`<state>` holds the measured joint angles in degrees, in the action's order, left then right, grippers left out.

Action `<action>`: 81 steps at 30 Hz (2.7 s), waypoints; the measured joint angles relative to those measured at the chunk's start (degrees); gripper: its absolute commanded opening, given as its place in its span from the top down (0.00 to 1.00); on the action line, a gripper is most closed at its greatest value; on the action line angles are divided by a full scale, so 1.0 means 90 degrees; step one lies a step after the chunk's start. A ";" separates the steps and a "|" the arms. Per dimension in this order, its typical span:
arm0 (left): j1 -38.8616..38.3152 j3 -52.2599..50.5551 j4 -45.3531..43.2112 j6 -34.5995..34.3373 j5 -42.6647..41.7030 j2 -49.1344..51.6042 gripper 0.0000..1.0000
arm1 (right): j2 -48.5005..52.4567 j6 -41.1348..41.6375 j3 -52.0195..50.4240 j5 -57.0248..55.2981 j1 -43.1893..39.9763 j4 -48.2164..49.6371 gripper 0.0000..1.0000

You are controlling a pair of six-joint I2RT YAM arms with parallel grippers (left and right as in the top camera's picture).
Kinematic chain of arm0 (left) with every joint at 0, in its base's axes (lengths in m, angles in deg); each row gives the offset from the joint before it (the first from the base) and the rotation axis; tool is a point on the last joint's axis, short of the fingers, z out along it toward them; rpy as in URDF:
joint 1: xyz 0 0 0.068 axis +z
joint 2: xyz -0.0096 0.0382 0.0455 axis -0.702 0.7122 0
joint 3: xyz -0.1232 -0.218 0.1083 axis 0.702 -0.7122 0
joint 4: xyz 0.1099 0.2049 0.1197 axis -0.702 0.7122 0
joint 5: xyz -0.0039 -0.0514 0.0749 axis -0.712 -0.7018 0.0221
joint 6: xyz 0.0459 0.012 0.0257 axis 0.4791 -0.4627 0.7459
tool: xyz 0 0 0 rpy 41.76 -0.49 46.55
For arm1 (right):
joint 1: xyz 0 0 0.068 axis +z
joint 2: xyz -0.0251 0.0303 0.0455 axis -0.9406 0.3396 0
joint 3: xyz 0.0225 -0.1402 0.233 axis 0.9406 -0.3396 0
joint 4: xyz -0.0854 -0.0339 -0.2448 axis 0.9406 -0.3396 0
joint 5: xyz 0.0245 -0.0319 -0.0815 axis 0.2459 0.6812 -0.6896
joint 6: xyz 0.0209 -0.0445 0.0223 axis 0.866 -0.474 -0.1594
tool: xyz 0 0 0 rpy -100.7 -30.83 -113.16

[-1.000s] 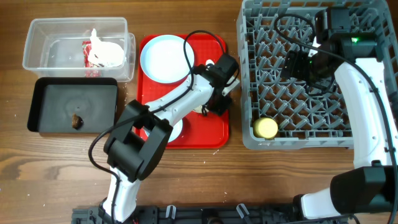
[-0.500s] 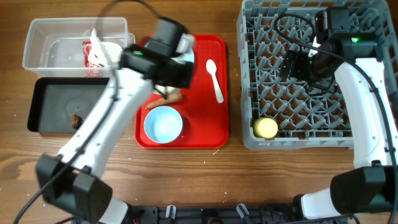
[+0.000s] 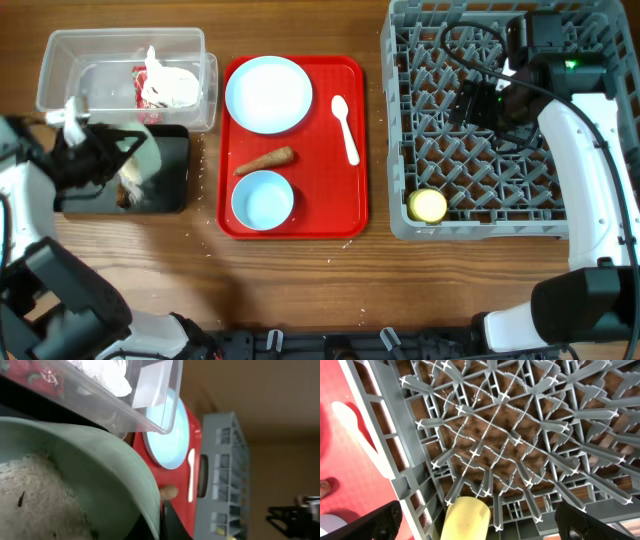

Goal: Sort waste into correct bins and load items into the dishwasher rack
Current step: 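Tip the rice from the green bowl into the black tray, then return the empty green bowl to the red tray, then grasp the sweet potato with the left gripper and drop it in the black tray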

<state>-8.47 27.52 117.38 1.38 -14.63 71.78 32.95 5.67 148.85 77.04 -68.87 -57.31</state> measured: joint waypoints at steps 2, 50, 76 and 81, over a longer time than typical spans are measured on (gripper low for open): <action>0.0486 -0.0389 -0.0257 0.0012 -0.1090 0.0000 0.96 | 0.0000 0.0002 0.0000 0.0000 0.0002 0.0002 0.01; -0.8558 -0.0500 -0.2562 -0.1173 0.5899 0.0656 0.87 | 0.0002 -0.0284 0.0000 0.0019 0.0000 0.0175 0.00; -0.6188 -0.0085 -0.1450 0.1557 0.6380 0.0537 0.32 | 0.0002 -0.0287 0.0000 0.0022 0.0000 0.0296 0.01; -0.6081 -0.0085 -0.1027 0.1957 0.6258 0.1061 0.42 | 0.0002 -0.0287 0.0000 0.0022 0.0000 0.0330 0.01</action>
<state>-63.20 26.75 108.13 18.99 41.69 81.33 32.97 3.09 148.85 77.23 -68.87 -54.34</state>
